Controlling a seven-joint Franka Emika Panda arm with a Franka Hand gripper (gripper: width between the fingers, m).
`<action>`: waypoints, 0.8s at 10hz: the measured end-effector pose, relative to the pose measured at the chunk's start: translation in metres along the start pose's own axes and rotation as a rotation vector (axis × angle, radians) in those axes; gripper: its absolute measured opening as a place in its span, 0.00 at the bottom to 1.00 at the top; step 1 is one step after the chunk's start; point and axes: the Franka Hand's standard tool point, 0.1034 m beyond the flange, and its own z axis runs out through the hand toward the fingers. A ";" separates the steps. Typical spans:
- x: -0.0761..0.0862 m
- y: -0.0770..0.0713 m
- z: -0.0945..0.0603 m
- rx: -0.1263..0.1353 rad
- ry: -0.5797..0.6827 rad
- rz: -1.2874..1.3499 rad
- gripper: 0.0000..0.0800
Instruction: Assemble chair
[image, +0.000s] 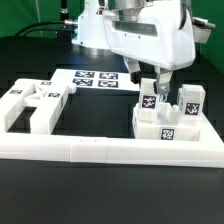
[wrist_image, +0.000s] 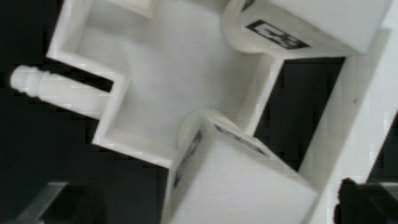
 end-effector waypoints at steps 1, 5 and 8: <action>-0.001 0.000 0.000 -0.017 0.016 -0.076 0.81; -0.006 -0.002 0.001 -0.057 0.043 -0.382 0.81; -0.006 -0.002 0.002 -0.083 0.056 -0.613 0.81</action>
Offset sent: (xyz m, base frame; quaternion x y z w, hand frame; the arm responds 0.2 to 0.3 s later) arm 0.0000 0.0000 0.0000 0.0000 0.0000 -0.1296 0.9916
